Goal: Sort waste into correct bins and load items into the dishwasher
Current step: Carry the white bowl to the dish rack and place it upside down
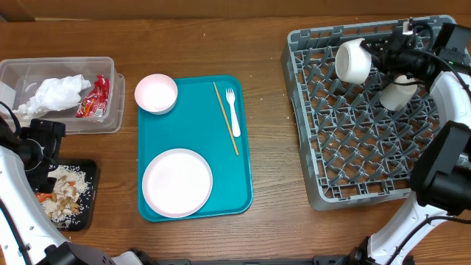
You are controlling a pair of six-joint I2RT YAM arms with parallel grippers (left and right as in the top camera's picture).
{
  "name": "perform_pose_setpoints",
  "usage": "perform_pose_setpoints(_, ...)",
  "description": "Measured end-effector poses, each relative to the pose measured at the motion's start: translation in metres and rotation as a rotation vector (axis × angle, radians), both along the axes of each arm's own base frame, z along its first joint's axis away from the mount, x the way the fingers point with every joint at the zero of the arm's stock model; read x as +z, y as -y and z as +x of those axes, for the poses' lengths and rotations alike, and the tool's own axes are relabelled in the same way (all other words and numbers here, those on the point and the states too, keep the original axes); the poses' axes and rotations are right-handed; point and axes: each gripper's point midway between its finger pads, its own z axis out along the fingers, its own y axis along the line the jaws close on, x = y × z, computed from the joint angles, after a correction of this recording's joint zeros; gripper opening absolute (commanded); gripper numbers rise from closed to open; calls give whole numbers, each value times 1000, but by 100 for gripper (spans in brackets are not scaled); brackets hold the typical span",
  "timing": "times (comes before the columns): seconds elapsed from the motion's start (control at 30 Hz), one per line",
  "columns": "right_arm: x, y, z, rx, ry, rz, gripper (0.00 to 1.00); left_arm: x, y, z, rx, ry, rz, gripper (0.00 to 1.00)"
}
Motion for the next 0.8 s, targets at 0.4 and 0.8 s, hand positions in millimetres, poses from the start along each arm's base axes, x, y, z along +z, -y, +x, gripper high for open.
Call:
perform_pose_setpoints(0.4,16,54,-6,-238,-269,-312,52,0,0,0,0,0,0,100)
perform_pose_setpoints(0.8,123,39,-30,-294,-210,-672,73,0,0,0,0,0,1,100)
